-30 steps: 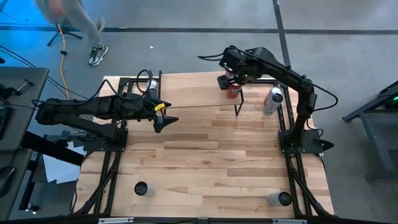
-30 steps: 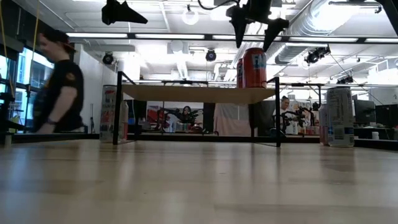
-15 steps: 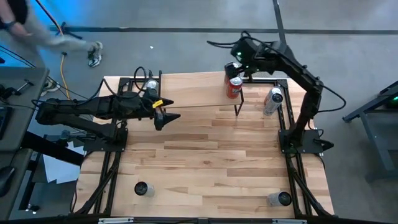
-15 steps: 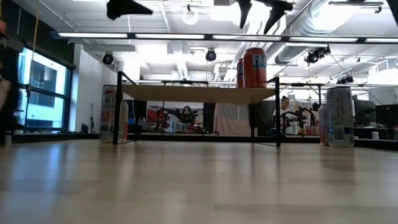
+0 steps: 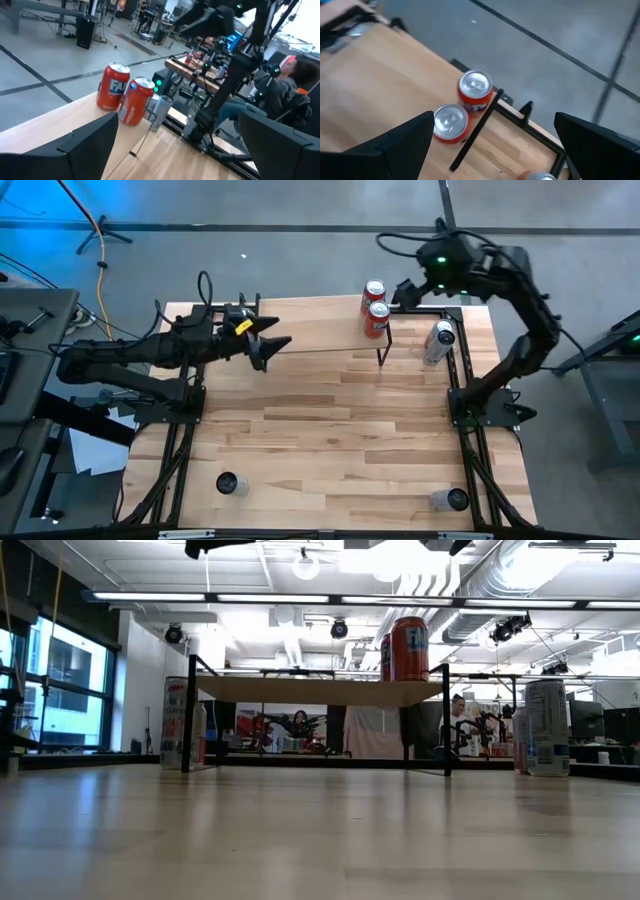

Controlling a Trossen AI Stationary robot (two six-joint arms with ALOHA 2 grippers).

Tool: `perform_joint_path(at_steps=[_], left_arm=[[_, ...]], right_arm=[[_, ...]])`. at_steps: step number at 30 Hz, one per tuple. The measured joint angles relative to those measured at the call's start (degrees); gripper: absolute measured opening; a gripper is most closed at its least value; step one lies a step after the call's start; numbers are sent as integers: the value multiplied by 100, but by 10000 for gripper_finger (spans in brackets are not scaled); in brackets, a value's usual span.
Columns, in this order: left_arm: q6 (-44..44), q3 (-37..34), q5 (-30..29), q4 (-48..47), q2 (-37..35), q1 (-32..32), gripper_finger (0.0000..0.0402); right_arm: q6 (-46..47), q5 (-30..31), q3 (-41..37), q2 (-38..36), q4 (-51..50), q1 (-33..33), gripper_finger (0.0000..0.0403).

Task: Place canned beverage on shelf
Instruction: Put the bottom black orange soda can on the shelf

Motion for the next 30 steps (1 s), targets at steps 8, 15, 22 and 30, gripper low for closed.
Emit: perform_joint_path(at_steps=[8, 15, 22, 30], left_arm=[[-281, 0, -13, 13, 0, 3, 376], [42, 0, 62, 39, 0, -2, 376], [469, 0, 370, 132, 0, -13, 376], [468, 0, 845, -45, -210, -182, 376]], right_arm=[[-160, -442, -1447, -1437, 31, 0, 399], [694, -758, -4900, -3637, 1942, 307, 399], [1297, -2154, -7961, -5076, 6747, 716, 399], [1790, -2377, -9420, -5001, 10012, 943, 399]])
